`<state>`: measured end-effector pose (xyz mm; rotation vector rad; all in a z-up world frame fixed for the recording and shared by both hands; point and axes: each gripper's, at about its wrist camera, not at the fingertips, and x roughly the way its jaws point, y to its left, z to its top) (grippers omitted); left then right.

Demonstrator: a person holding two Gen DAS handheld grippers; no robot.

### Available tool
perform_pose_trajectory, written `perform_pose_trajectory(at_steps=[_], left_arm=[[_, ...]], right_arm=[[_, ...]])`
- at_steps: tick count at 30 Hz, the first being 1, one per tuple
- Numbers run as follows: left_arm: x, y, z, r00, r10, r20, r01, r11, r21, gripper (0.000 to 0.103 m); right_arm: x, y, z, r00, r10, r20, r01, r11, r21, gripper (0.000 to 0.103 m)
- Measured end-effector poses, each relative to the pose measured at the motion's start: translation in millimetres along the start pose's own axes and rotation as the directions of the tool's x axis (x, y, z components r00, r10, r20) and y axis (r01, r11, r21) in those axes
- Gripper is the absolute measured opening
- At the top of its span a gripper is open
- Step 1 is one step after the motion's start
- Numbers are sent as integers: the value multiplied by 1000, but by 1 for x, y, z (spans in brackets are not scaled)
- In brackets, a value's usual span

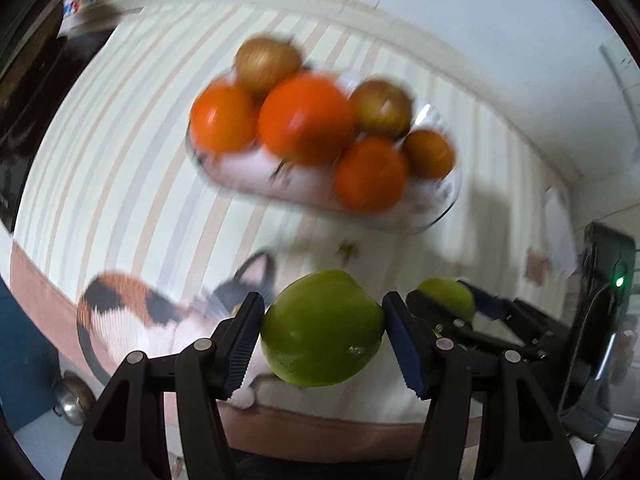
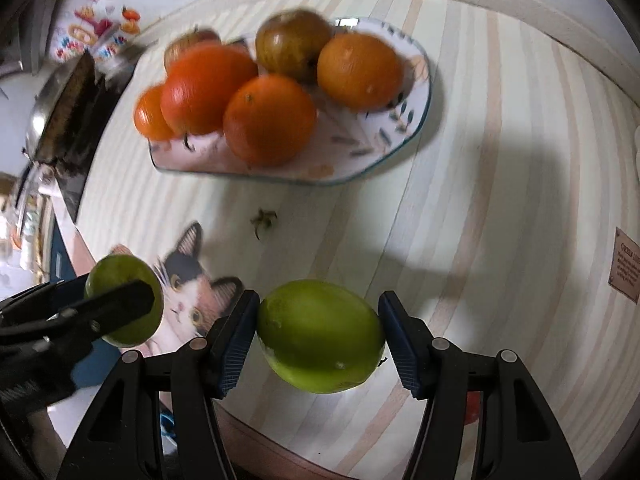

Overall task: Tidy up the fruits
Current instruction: 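Carry both green apples to the plate and lower them onto the fruit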

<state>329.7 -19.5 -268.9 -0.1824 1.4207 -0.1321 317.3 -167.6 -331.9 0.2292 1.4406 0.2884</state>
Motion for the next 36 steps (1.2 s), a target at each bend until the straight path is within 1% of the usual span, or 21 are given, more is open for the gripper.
perform_pose_trajectory(at_steps=[2, 6, 8, 11, 15, 19, 22, 25, 27, 28, 30, 32, 33, 34, 36], left_arm=[[-8, -7, 17, 1000, -5, 25, 4, 1000, 17, 59], [-14, -21, 61, 998, -15, 65, 13, 999, 32, 59], [-11, -22, 75, 997, -14, 73, 12, 1000, 26, 59], [0, -27, 100, 998, -27, 61, 27, 1000, -1, 59], [22, -32, 125, 999, -23, 29, 24, 1000, -18, 59], [40, -35, 136, 1000, -17, -2, 17, 999, -31, 59], [46, -35, 138, 1000, -10, -19, 10, 999, -40, 59], [54, -33, 136, 999, -15, -50, 12, 998, -61, 59], [55, -33, 137, 999, -21, -42, 18, 998, -61, 59], [56, -35, 137, 999, -12, -46, 9, 998, -60, 59], [55, -38, 137, 999, -6, -49, 3, 998, -59, 59], [55, -37, 138, 999, -13, -51, 10, 997, -72, 59], [55, -36, 139, 998, -21, -55, 16, 997, -81, 60], [56, -34, 139, 997, -41, -59, 35, 995, -92, 63], [56, -32, 139, 997, -55, -58, 49, 994, -102, 65]], right_arm=[[-16, -6, 11, 999, 32, 30, -32, 999, 26, 64], [-46, -23, 48, 992, 78, 100, -85, 994, 70, 64], [-59, -32, 74, 987, 80, 141, -92, 992, 81, 64], [-67, -41, 113, 982, 52, 179, -68, 994, 81, 64], [-58, -49, 155, 985, 34, 172, -50, 995, 90, 64], [-31, -48, 184, 991, 15, 130, -27, 996, 85, 64], [-9, -55, 193, 995, 36, 91, -46, 994, 104, 64], [7, -59, 192, 996, 77, 48, -83, 989, 124, 64], [13, -60, 193, 994, 103, 33, -106, 985, 134, 65], [16, -61, 194, 993, 111, 23, -114, 984, 141, 65], [20, -60, 195, 993, 116, 5, -116, 982, 147, 65], [22, -61, 196, 992, 128, -8, -125, 980, 153, 67], [22, -61, 196, 992, 123, -12, -119, 981, 155, 71], [22, -62, 197, 993, 118, -14, -114, 981, 158, 72], [21, -63, 197, 992, 124, -16, -120, 979, 163, 73]])
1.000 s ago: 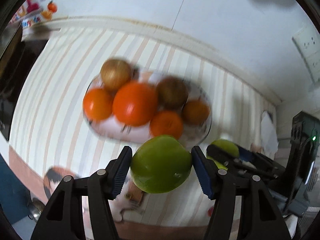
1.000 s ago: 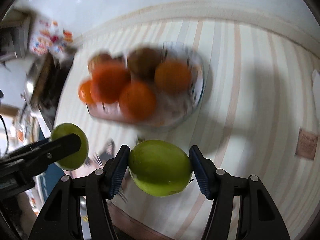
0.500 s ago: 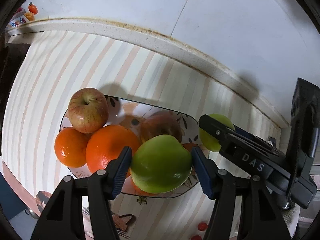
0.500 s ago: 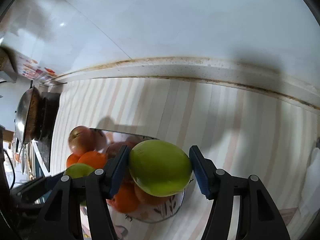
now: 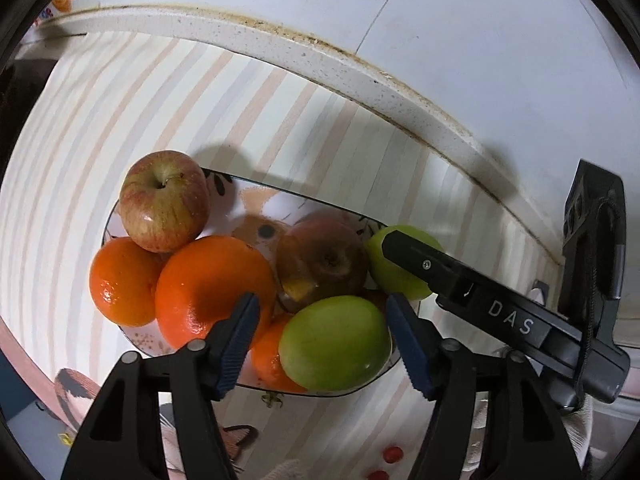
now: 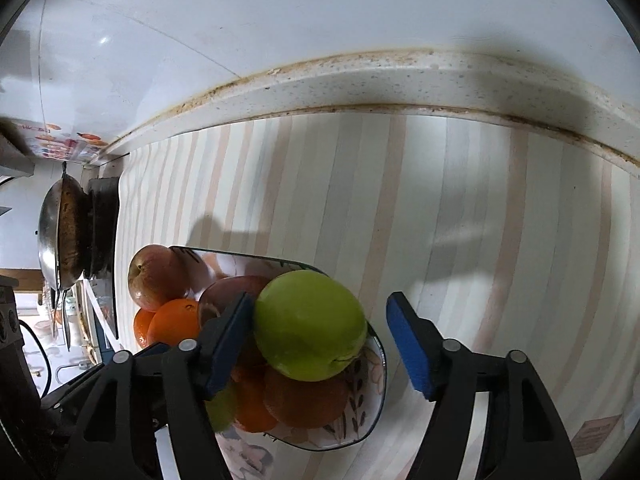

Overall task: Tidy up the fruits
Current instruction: 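Carry both green apples to the plate and lower them onto the fruit, then open both tools and lift them away from the plate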

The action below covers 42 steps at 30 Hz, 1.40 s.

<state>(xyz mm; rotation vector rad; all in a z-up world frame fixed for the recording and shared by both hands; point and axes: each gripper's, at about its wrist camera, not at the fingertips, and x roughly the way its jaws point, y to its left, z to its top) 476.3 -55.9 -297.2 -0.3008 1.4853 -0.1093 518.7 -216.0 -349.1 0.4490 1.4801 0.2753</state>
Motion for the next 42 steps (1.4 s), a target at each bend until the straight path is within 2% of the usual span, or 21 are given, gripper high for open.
perform_pose_trajectory(at_steps=[11, 15, 16, 18, 22, 26, 32, 42], left_arm=[[-20, 5, -5, 999, -12, 42, 13, 1000, -6, 69], [-37, 5, -16, 996, 18, 89, -21, 1000, 23, 69], [-42, 7, -21, 993, 42, 112, -46, 998, 35, 69], [-50, 11, -29, 987, 77, 142, -84, 995, 46, 69], [-67, 21, -52, 968, 151, 199, -166, 984, 64, 69], [-82, 34, -75, 956, 186, 227, -207, 976, 73, 69], [-117, 52, -114, 941, 186, 283, -215, 974, 73, 69], [-186, 65, -187, 893, 164, 419, -229, 967, 110, 69]], right_arm=[[-19, -5, -8, 999, -18, 37, 17, 1000, 19, 80], [-32, -6, -23, 995, -50, 81, 50, 999, 8, 81], [-37, -4, -28, 994, -63, 95, 64, 998, -6, 81], [-48, 0, -41, 988, -97, 123, 101, 994, -27, 91], [-70, 14, -70, 968, -168, 186, 186, 979, -84, 94], [-94, 36, -107, 953, -187, 238, 223, 966, -134, 95], [-122, 71, -158, 934, -192, 302, 256, 948, -188, 95], [-181, 123, -241, 885, -184, 427, 297, 931, -215, 95]])
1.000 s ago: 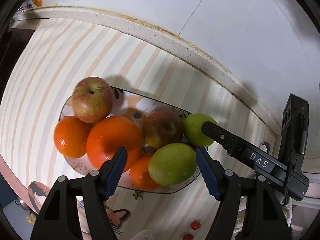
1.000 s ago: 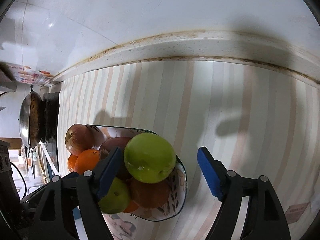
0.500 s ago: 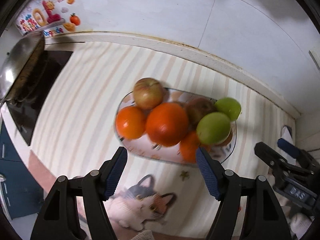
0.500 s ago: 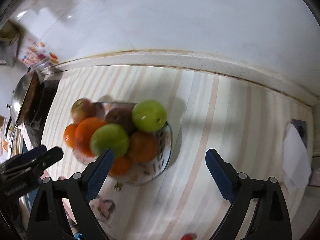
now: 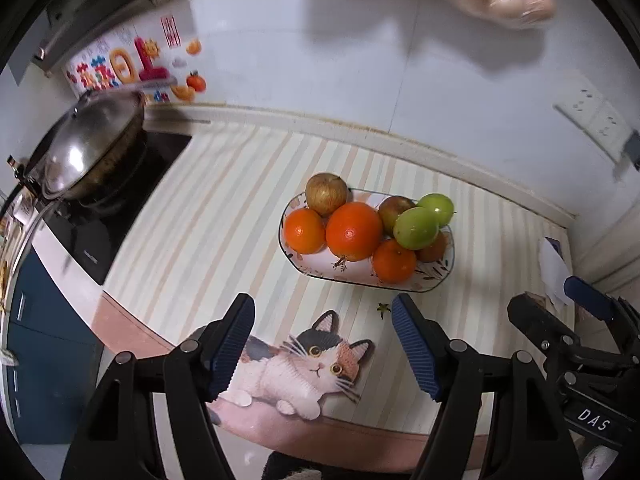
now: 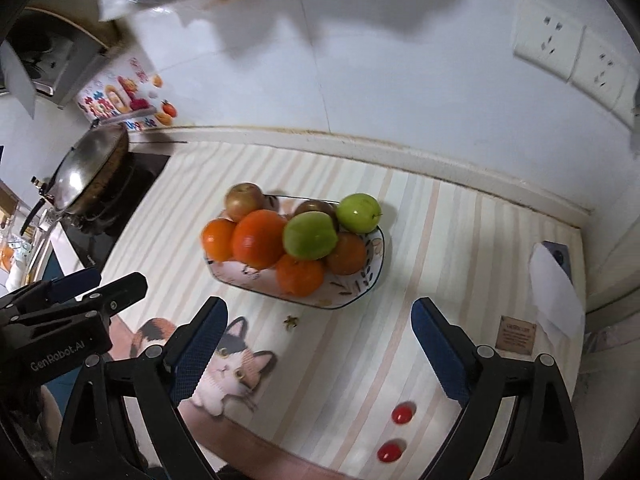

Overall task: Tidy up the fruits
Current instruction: 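Open both tools and lift them away from the plate, then grasp a red cherry tomato with the left tool while the right tool grasps the other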

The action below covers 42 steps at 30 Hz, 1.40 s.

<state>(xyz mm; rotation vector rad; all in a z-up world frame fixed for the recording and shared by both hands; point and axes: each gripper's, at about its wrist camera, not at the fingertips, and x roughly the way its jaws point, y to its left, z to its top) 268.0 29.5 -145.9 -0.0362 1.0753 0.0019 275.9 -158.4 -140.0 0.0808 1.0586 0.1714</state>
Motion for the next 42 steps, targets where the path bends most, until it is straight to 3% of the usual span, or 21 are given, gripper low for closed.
perform_pose_trajectory(at_steps=[12, 24, 28, 36, 38, 39, 42], left_arm=[[-70, 13, -42, 994, -31, 108, 27, 999, 40, 69], [-110, 8, -71, 986, -38, 160, 31, 998, 46, 69], [-117, 3, -72, 983, -16, 182, 12, 1000, 24, 69], [-119, -2, -68, 981, 3, 195, -4, 1000, 5, 70], [-112, -6, -65, 983, 9, 184, -11, 1000, 10, 77], [-108, -8, -64, 984, 11, 178, -12, 1000, 7, 87], [-85, -14, -59, 989, 23, 147, -24, 1000, 4, 92]], right_arm=[[-96, 30, -47, 989, -33, 141, 32, 999, 12, 96], [-153, 39, -78, 977, -45, 209, 45, 999, 5, 96], [-160, 35, -79, 972, -45, 230, 50, 999, -16, 97], [-165, 18, -71, 971, 19, 239, -15, 1000, -18, 98], [-158, 9, -67, 973, 36, 229, -38, 999, 3, 98], [-151, 2, -66, 975, 42, 218, -48, 999, 19, 98], [-127, -23, -63, 984, 44, 170, -57, 996, 71, 98]])
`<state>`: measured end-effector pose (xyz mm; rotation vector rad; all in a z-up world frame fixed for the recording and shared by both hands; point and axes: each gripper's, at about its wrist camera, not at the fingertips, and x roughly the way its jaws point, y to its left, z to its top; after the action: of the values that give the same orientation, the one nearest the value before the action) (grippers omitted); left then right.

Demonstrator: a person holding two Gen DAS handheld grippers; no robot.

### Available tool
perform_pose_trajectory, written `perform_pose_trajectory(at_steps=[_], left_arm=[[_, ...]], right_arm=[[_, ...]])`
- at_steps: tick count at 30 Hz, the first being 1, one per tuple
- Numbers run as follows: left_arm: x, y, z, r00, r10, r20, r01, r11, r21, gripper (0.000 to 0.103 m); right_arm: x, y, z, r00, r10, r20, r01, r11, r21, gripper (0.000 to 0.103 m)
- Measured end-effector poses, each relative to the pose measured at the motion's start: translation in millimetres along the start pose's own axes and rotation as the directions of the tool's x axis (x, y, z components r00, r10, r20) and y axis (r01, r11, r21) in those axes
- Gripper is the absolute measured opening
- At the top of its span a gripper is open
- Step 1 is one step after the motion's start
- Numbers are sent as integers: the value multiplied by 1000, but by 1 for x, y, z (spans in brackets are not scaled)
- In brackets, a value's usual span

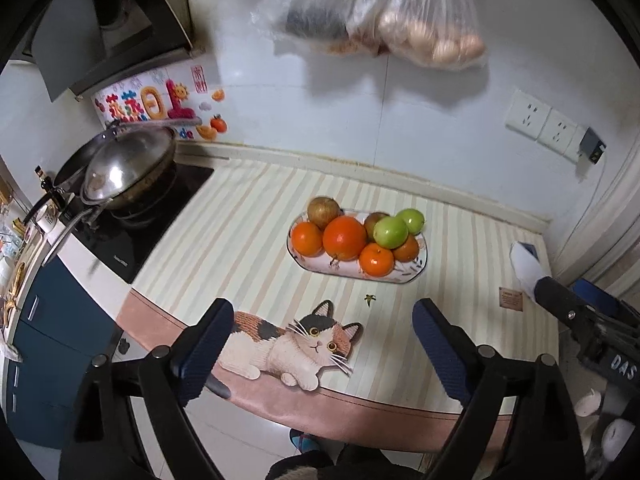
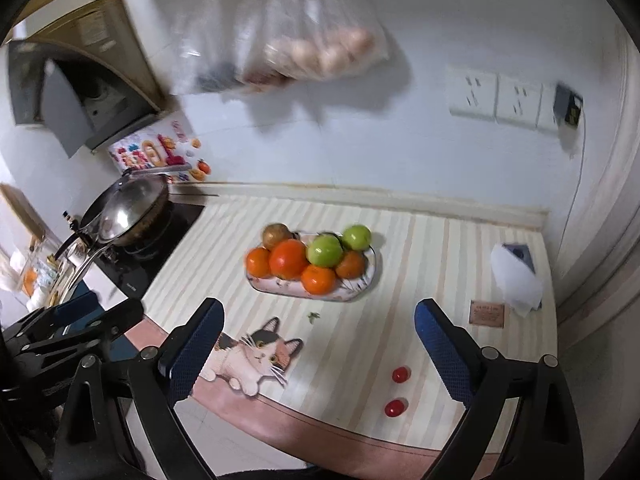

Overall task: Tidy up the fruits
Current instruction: 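Grasp a red cherry tomato with the left tool while the right tool grasps the other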

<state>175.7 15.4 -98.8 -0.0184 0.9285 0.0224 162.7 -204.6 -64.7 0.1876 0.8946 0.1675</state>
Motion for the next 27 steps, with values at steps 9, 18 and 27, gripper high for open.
perform_pose_trajectory(at_steps=[9, 18, 27], left_arm=[[117, -52, -25, 978, 91, -186, -77, 994, 81, 92], [198, -97, -64, 922, 171, -347, -102, 973, 207, 92], [217, -128, -89, 866, 50, -497, 64, 976, 210, 92]], right_arm=[[137, -98, -45, 958, -93, -272, 113, 992, 61, 93], [237, -137, -112, 896, -50, -440, 103, 990, 95, 62], [239, -132, -124, 909, -71, -410, 90, 996, 28, 28]])
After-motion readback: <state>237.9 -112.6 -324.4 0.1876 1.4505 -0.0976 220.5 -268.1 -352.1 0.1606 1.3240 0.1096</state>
